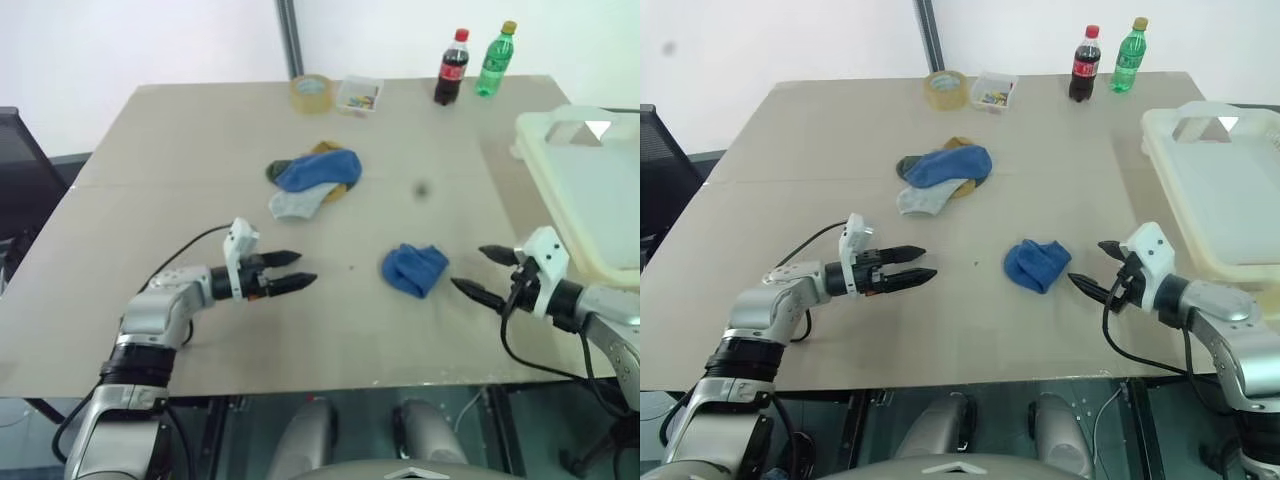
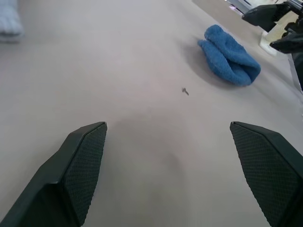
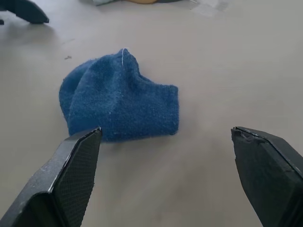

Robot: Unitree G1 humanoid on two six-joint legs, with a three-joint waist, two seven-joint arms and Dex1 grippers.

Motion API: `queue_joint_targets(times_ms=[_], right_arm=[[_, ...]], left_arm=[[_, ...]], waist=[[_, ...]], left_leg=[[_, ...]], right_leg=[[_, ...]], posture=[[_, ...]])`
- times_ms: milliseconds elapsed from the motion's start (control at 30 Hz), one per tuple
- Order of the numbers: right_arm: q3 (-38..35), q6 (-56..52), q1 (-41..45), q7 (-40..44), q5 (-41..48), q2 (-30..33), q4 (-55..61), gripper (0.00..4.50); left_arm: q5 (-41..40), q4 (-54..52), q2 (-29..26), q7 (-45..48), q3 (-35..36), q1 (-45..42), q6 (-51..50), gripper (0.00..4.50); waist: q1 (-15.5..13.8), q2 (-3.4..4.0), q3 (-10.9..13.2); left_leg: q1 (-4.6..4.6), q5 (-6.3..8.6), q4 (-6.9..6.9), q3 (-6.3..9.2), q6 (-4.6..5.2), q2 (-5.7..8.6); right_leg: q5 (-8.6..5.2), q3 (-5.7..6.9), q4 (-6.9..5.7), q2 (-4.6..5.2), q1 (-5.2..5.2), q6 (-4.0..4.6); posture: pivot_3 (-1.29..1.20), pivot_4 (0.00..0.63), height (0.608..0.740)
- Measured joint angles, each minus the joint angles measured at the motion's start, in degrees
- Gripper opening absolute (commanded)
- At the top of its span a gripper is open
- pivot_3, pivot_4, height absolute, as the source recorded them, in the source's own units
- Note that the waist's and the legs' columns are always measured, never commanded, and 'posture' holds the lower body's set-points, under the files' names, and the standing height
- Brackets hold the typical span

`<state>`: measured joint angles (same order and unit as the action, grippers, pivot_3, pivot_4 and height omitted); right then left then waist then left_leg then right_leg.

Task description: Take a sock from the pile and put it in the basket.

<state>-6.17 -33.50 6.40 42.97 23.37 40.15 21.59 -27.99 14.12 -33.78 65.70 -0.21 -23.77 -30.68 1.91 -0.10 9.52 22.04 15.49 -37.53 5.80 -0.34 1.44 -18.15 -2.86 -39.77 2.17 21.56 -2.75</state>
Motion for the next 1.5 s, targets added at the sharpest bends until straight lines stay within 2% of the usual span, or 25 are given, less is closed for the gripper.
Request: queue_joint_targets(times_ms=[100, 267, 367, 500, 700, 733, 1300, 1467, 1500], right_arm=[[7.7, -1.9, 10.6, -3.0, -3.8, -1.7, 1.5, 4.46], [16.8, -8.9, 20.6, -3.2, -6.1, -4.0, -2.0, 4.46], [19.9, -11.5, 22.8, -2.4, -7.1, -4.1, -3.3, 4.46], [22.1, -14.5, 25.4, -1.9, -7.9, -3.9, -5.2, 3.34], [23.3, -16.5, 27.3, -0.5, -8.5, -3.5, -5.8, 0.26], [23.4, -16.7, 27.3, 0.1, -8.5, -3.2, -5.7, 0.08], [24.2, -18.4, 29.5, 1.9, -9.1, -2.2, -5.5, 0.08], [23.4, -19.5, 30.3, 3.9, -7.8, 0.6, -3.1, 0.08], [23.4, -19.7, 30.2, 4.4, -7.6, 1.5, -2.9, 0.30]], left_arm=[[1.7, 1.8, 3.5, 0.2, -3.0, -3.9, 0.3, 4.50], [3.2, 4.7, 4.7, 2.7, -4.6, -6.9, 1.8, 4.50], [3.7, 5.9, 5.6, 3.4, -4.9, -7.8, 2.7, 4.50], [4.2, 6.6, 6.5, 3.3, -4.9, -8.3, 3.3, 4.50], [4.3, 5.4, 6.7, 2.7, -4.7, -7.4, 3.5, 4.50], [4.3, 5.0, 6.7, 2.6, -4.7, -7.2, 3.4, 4.50], [4.2, 2.9, 6.7, 1.3, -4.2, -5.7, 2.3, 4.50], [4.2, 2.9, 6.9, 1.2, -4.2, -5.6, 2.4, 4.50], [4.2, 2.9, 6.9, 1.2, -4.2, -5.6, 2.4, 4.50]], waist=[[0.5, -0.10, 0.1], [0.1, -0.15, 0.1], [-0.4, -0.15, 0.1], [-0.6, -0.15, 0.1], [-0.8, -0.15, 0.1], [-0.8, -0.15, 0.1], [-0.7, -0.15, 0.1], [-0.8, -0.15, 0.1], [-0.8, -0.15, 0.1]], left_leg=[[0.04, -0.03, 0.01, 0.01, -0.03, -0.03], [0.31, -0.09, 0.01, 0.17, -0.11, 0.03], [0.69, -0.16, -0.23, 0.41, -0.23, 0.11], [0.76, -0.16, -0.33, 0.43, -0.23, 0.23], [0.76, -0.15, -0.34, 0.56, -0.21, 0.22], [0.76, -0.15, -0.34, 0.56, -0.22, 0.22], [0.75, -0.06, -0.61, 0.56, -0.06, 0.23], [0.76, -0.06, -0.63, 0.57, -0.06, 0.23], [0.75, -0.05, -0.64, 0.57, -0.05, 0.23]], right_leg=[[0.00, 0.00, 0.00, -0.07, 0.06, 0.00], [0.00, 0.18, 0.19, -0.05, 0.16, 0.02], [0.00, 0.40, 0.36, -0.01, 0.24, 0.02], [0.01, 0.39, 0.35, 0.12, 0.28, 0.01], [0.01, 0.47, 0.31, 0.12, 0.27, 0.02], [0.01, 0.47, 0.31, 0.12, 0.27, 0.02], [0.01, 0.47, 0.03, 0.11, 0.26, 0.02], [0.01, 0.48, 0.04, 0.11, 0.25, 0.01], [0.01, 0.48, 0.04, 0.11, 0.24, 0.02]], posture=[[0.00, 0.150, 0.740], [0.00, 0.150, 0.740], [0.00, 0.150, 0.740], [0.00, 0.150, 0.740], [0.00, 0.150, 0.740], [0.00, 0.150, 0.740], [0.00, 0.150, 0.740], [0.00, 0.150, 0.740], [0.00, 0.150, 0.740]])
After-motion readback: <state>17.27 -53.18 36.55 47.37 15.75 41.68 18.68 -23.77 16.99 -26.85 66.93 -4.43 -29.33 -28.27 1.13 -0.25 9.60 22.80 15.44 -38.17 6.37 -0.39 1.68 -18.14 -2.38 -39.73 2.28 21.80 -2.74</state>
